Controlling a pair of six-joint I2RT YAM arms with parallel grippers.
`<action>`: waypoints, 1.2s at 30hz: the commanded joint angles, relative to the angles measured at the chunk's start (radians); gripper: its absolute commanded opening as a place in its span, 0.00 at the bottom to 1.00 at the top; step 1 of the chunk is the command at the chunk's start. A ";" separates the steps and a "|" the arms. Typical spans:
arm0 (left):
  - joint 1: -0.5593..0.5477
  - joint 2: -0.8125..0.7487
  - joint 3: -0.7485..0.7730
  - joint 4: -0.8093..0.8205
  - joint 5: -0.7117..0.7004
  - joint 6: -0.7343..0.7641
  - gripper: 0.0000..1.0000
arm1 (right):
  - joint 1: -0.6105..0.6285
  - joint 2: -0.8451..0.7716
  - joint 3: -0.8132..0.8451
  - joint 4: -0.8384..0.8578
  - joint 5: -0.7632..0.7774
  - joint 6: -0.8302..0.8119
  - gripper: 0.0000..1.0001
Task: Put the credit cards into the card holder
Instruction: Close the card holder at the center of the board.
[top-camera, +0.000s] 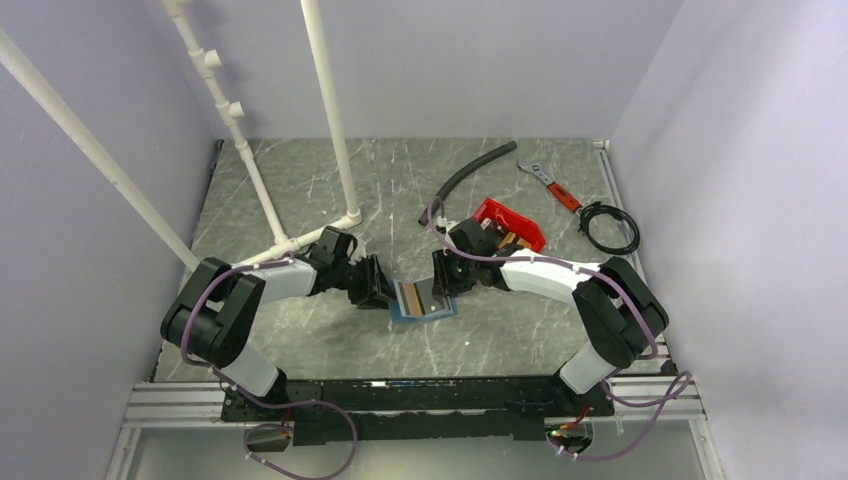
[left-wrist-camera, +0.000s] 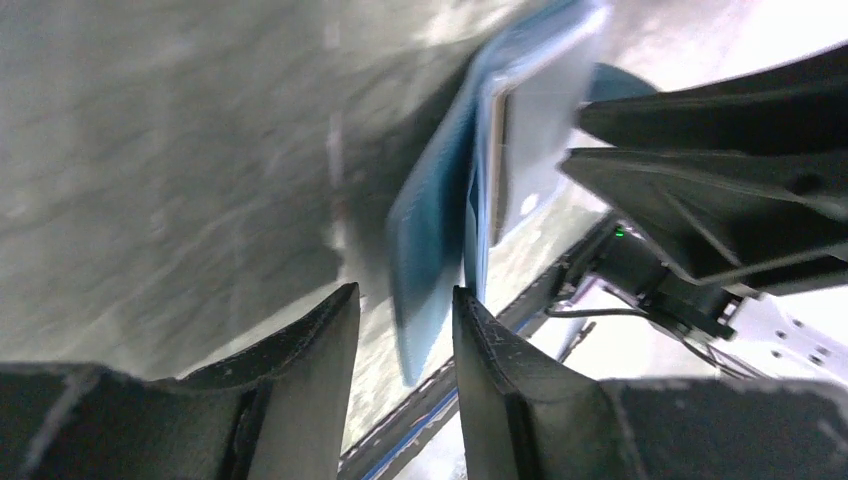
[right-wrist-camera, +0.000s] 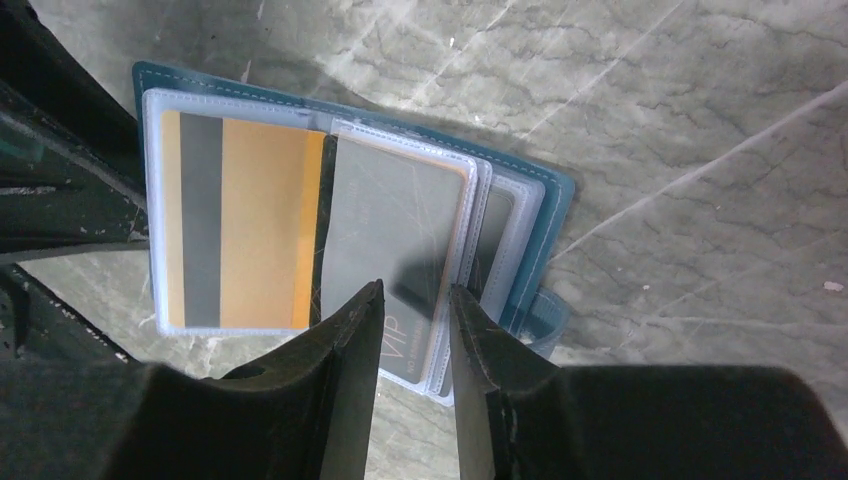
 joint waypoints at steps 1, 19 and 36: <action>-0.007 -0.050 -0.023 0.333 0.130 -0.088 0.43 | -0.009 0.056 -0.064 0.064 -0.047 0.016 0.33; -0.163 0.260 0.256 0.339 0.081 -0.103 0.31 | -0.157 -0.219 -0.149 -0.081 -0.034 0.027 0.61; -0.163 0.361 0.338 0.176 0.049 -0.072 0.03 | -0.181 -0.182 -0.115 0.024 -0.098 -0.041 0.35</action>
